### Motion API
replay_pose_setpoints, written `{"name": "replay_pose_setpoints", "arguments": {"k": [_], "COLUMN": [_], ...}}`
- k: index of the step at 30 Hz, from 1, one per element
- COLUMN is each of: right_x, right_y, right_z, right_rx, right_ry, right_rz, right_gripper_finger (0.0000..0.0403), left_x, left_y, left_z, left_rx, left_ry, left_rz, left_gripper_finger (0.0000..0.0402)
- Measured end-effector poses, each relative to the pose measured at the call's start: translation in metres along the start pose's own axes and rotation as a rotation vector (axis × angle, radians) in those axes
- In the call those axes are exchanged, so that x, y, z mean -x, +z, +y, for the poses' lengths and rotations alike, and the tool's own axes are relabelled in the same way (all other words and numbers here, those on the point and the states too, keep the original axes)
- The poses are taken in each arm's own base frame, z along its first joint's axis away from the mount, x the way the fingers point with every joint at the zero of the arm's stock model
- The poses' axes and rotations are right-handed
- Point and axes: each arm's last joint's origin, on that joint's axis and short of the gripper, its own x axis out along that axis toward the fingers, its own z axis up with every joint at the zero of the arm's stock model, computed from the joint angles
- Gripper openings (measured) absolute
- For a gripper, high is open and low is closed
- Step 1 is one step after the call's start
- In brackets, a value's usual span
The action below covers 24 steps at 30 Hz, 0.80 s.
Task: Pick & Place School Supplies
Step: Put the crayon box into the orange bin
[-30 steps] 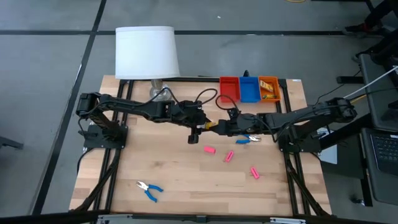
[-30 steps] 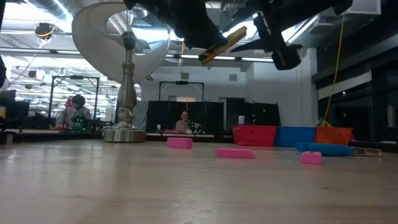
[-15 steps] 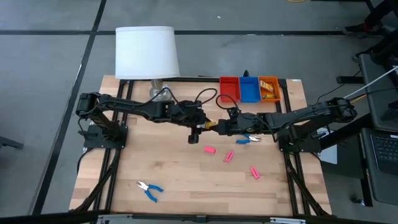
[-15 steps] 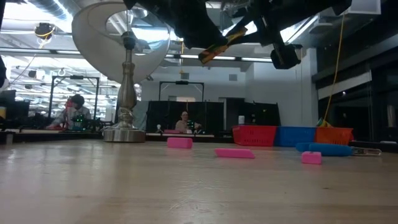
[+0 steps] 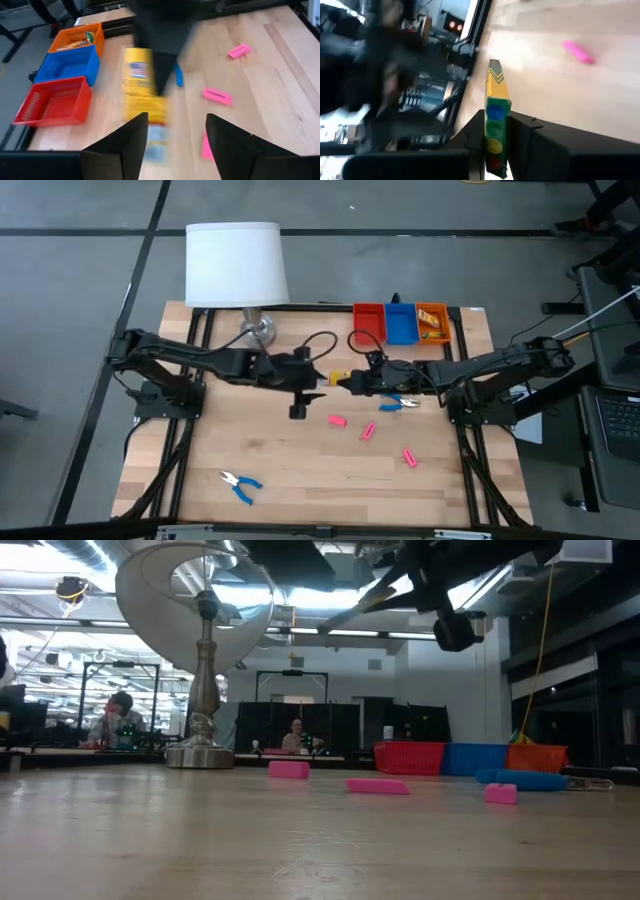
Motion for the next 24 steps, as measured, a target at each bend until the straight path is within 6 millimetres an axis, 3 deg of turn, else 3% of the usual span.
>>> {"name": "replay_pose_setpoints", "arguments": {"k": [7, 12, 18, 24], "right_x": [0.000, 0.015, 0.060, 0.113], "right_y": [0.017, 0.044, 0.075, 0.100], "right_z": [-0.006, -0.024, -0.057, -0.070], "right_rx": [0.031, 0.077, 0.079, 0.066], "right_ry": [-0.037, -0.219, -0.594, -0.765], "right_rz": [-0.024, -0.061, -0.167, -0.360], "right_gripper_finger": [0.0043, 0.0043, 0.0043, 0.0043], "left_x": [0.054, 0.090, 0.112, 0.121], "left_y": [0.000, -0.006, -0.020, -0.026], "left_z": [-0.016, -0.033, -0.057, -0.079], "left_rx": [0.105, 0.222, 0.314, 0.383], "left_ry": [0.058, 0.095, 0.171, 0.220], "left_rz": [0.032, 0.047, 0.083, 0.050], "left_gripper_finger": [0.0195, 0.0194, 0.0194, 0.0194]}}
